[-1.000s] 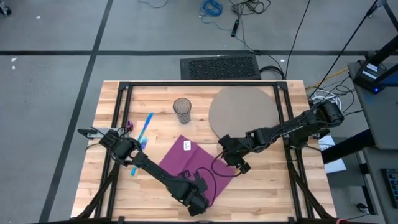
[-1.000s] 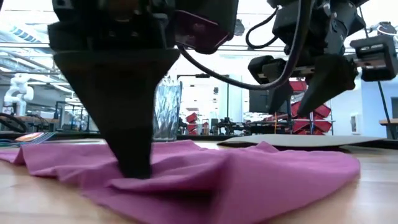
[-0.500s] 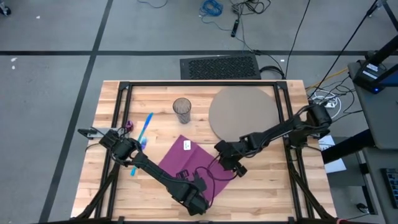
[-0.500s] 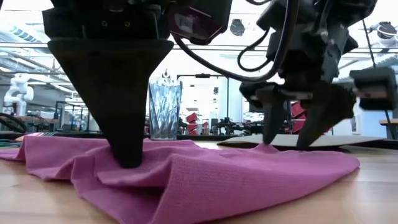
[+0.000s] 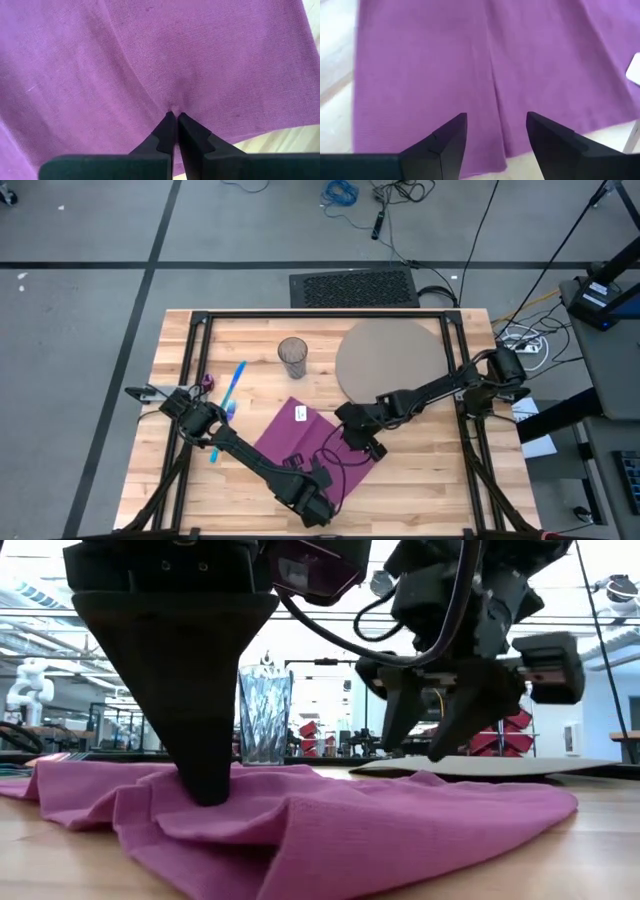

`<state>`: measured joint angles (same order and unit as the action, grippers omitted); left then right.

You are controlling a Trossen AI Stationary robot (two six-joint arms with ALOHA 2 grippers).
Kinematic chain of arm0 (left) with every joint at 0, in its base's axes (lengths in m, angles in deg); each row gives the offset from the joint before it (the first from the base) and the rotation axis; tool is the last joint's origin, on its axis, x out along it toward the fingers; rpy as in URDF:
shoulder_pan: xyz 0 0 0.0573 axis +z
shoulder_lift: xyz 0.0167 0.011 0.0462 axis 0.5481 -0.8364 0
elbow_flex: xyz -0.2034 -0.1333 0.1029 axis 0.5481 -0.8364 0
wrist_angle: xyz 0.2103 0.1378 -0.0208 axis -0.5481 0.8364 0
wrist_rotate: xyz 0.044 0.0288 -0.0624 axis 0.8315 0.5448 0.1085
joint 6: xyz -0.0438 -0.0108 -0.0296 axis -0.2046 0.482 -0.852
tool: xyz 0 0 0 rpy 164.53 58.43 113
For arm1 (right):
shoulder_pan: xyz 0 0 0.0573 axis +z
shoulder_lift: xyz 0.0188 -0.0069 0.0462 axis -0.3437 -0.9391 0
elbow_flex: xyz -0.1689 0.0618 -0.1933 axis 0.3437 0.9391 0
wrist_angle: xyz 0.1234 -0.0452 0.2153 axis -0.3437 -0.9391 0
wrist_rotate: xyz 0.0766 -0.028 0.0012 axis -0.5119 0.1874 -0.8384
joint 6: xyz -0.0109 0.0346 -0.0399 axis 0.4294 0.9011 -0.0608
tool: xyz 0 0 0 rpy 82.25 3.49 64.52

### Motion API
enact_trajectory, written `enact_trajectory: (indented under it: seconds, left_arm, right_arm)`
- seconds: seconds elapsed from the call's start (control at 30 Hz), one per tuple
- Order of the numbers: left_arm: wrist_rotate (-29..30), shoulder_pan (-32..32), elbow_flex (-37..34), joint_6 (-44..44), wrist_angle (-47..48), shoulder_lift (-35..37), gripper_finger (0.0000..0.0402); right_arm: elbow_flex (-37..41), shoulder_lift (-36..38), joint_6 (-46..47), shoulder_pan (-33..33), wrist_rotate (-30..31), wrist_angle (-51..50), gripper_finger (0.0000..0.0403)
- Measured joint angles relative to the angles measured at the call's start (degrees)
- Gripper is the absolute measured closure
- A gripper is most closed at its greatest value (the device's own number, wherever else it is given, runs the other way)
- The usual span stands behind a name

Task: Set table place
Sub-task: Fold the pink table napkin

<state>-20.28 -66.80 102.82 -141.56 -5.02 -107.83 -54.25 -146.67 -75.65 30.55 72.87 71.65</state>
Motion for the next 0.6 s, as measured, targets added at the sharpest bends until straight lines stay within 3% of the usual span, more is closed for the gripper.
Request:
enact_trajectory:
  seconds: [0.37, 0.47, 0.6]
  left_arm:
    - [0.2, -0.3, 0.1, 0.0, -0.8, 0.0, 0.0401]
    - [0.2, -0.3, 0.1, 0.0, -0.9, 0.0, 0.0401]
    - [0.2, -0.2, 0.1, 0.0, -1.0, 0.0, 0.0401]
  right_arm:
    - [-0.3, -6.5, 1.1, -1.0, -4.2, 2.4, 0.0218]
    - [-0.3, -7.2, 1.2, -1.0, -4.2, 2.6, 0.0251]
    - [-0.3, -7.3, 0.6, -0.8, -3.7, 2.5, 0.0334]
